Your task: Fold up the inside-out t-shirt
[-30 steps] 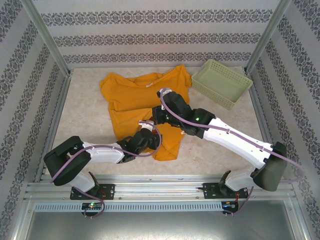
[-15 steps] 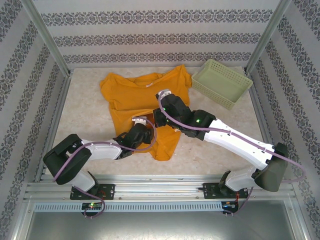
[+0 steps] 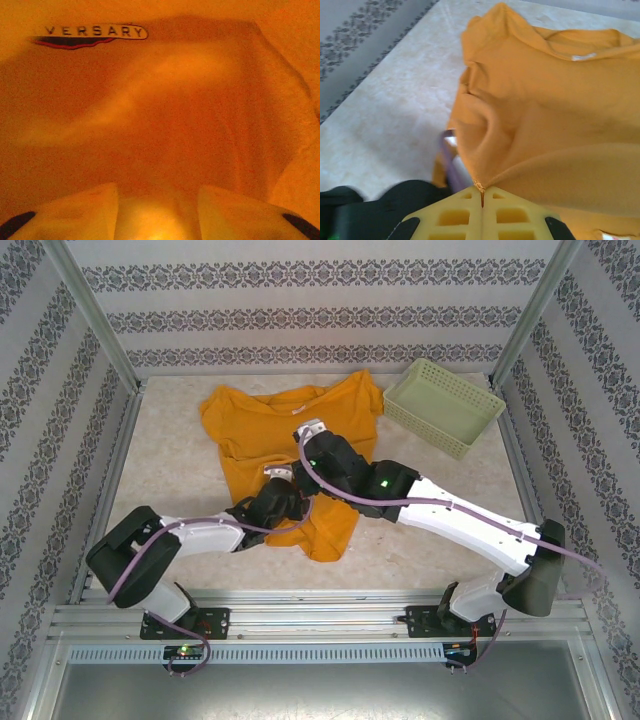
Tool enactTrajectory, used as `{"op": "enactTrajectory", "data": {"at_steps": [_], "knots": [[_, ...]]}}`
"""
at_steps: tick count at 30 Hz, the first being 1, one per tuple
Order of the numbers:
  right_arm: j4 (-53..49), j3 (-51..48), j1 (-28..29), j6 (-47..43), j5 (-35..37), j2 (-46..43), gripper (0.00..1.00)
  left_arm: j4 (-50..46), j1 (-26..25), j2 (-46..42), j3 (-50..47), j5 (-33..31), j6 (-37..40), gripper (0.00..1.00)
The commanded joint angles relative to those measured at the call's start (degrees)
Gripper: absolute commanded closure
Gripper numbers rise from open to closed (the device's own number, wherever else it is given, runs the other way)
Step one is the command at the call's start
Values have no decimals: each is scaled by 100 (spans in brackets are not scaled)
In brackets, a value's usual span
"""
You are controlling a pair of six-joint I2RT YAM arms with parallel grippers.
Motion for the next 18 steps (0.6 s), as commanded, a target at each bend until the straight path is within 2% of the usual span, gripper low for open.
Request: {"op": "enactTrajectory", "data": {"at_steps": [1, 7, 12, 18], "knots": [[75, 288, 97, -100, -1, 115, 96, -115, 40, 161, 354, 280, -44, 51], [379, 145, 89, 115, -34, -163, 96, 194, 107, 319, 443, 108, -200, 44], [675, -100, 70, 270, -33, -507, 97, 500, 387, 518, 452, 126, -409, 39], [967, -300, 54, 422, -153, -630, 98, 294, 555, 1128, 1023, 194, -318, 29]]}}
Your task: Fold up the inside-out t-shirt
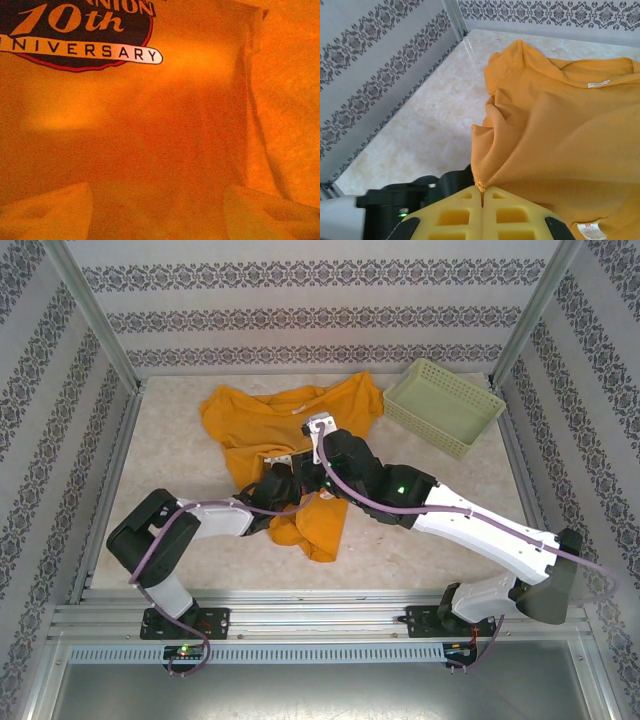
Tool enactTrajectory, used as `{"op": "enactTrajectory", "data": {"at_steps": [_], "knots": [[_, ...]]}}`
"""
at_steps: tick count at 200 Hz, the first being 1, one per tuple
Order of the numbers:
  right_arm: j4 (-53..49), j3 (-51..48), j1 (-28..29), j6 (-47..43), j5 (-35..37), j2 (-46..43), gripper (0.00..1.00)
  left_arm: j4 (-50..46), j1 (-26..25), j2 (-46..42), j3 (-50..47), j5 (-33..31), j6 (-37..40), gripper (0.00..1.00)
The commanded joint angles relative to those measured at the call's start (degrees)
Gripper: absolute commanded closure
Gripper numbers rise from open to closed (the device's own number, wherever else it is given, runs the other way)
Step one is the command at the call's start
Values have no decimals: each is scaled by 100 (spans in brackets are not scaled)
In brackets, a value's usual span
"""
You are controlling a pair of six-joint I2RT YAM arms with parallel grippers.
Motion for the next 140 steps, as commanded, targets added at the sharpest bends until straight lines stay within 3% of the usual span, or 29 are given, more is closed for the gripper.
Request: {"op": "enactTrajectory", "data": {"at_steps": [1, 75, 140], "knots": [[386, -106, -31, 183, -122, -101, 98, -13, 123, 415, 525, -1, 0, 28], [492, -289, -131, 290, 50, -254, 98, -1128, 709, 1778, 2236, 192, 47, 17], [555, -317, -290, 359, 15, -263, 99, -2714, 890, 2976, 4017, 159, 64, 16]]}}
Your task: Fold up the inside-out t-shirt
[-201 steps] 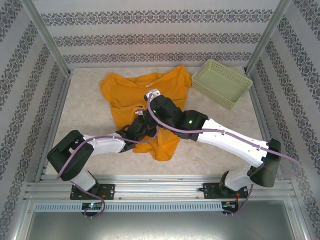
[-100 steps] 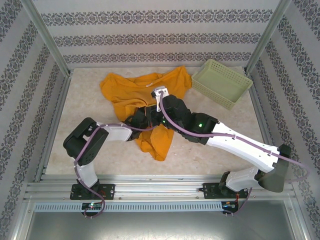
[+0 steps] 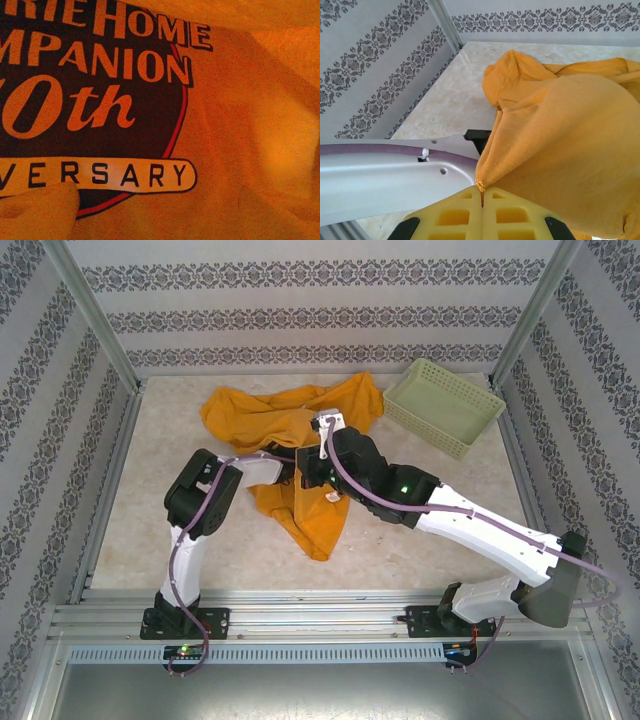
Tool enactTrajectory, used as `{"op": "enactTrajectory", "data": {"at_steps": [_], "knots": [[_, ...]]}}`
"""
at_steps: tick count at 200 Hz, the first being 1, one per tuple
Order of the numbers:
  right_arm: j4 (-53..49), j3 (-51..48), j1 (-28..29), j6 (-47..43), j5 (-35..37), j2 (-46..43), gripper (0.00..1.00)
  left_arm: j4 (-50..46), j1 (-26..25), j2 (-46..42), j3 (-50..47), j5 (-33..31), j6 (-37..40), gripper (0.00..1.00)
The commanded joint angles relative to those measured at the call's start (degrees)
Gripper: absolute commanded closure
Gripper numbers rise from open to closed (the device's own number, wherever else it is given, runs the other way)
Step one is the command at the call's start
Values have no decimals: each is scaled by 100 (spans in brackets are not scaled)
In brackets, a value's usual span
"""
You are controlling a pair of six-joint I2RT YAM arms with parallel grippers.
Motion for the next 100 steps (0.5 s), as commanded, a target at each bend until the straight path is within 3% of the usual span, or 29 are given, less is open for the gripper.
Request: {"op": "enactTrajectory", "data": {"at_steps": [1, 31, 53, 100], "knots": [[201, -44, -61, 108, 26, -145, 99, -1110, 163, 398, 542, 17, 37, 17], [217, -53, -74, 75, 73, -186, 99, -1825, 259, 742, 1140, -2, 95, 23], [132, -49, -122, 64, 148, -216, 99, -2030, 301, 795, 1243, 77, 194, 36], [-211, -8, -622, 179, 359, -113, 99, -1471, 286, -173, 150, 414, 284, 81]]}}
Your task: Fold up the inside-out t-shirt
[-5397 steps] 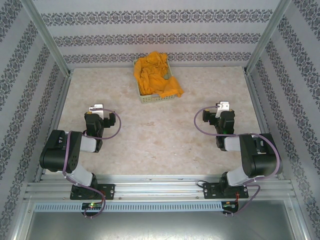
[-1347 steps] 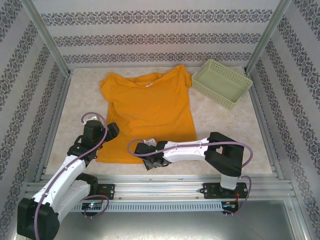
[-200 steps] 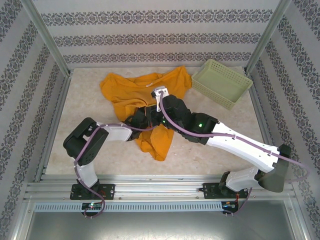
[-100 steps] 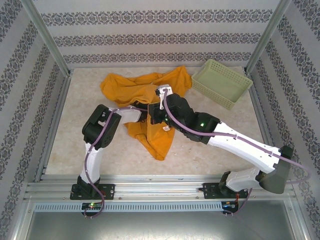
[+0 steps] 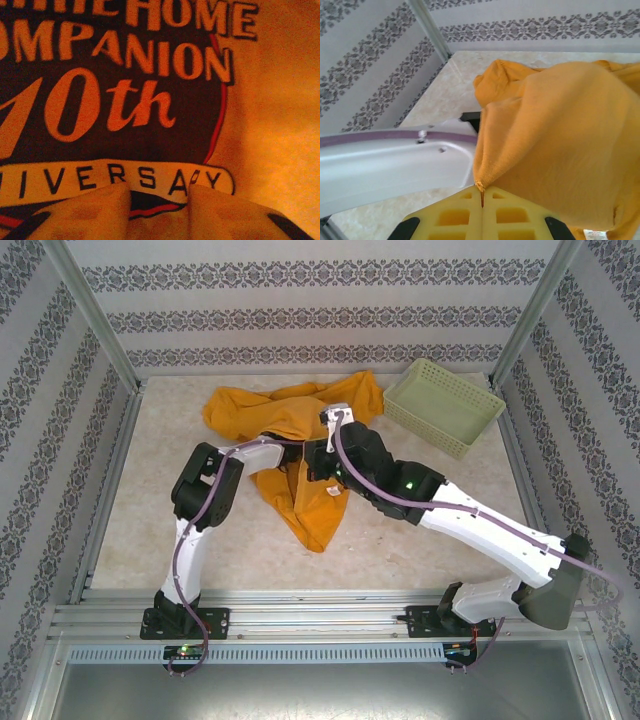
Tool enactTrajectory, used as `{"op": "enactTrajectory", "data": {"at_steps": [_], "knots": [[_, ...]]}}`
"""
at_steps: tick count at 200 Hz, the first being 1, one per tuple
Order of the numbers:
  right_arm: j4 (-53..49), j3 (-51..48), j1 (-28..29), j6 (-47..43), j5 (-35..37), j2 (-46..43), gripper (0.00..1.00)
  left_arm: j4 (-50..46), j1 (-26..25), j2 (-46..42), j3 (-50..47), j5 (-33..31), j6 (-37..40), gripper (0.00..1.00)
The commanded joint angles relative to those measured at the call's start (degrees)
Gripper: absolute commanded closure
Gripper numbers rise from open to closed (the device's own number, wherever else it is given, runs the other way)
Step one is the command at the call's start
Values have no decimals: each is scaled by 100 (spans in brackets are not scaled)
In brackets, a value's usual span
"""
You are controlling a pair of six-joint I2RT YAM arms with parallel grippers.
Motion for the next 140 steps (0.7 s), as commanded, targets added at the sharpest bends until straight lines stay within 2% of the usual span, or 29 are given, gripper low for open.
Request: {"op": "enactTrajectory", "data": {"at_steps": [1, 31, 62, 80, 117, 140], "knots": [[-182, 5, -321, 127, 271, -47, 99, -216, 21, -618, -837, 338, 66, 82], [-283, 254, -733, -51, 343, 226, 100, 464, -133, -1764, -2184, 337, 124, 100], [-203, 360, -1162, -4, 205, 335, 100, 719, -213, -2605, -3169, 242, 17, 100], [-186, 459, -1274, -47, 124, 440, 100, 864, -283, -3003, -3570, 435, -110, 100], [-378, 965, -1418, -269, 324, 984, 100, 824, -882, -3854, -3969, 386, 103, 100], [-521, 1318, -1711, -281, 420, 1338, 100, 915, -1053, -4607, -4332, 422, 240, 100]]}}
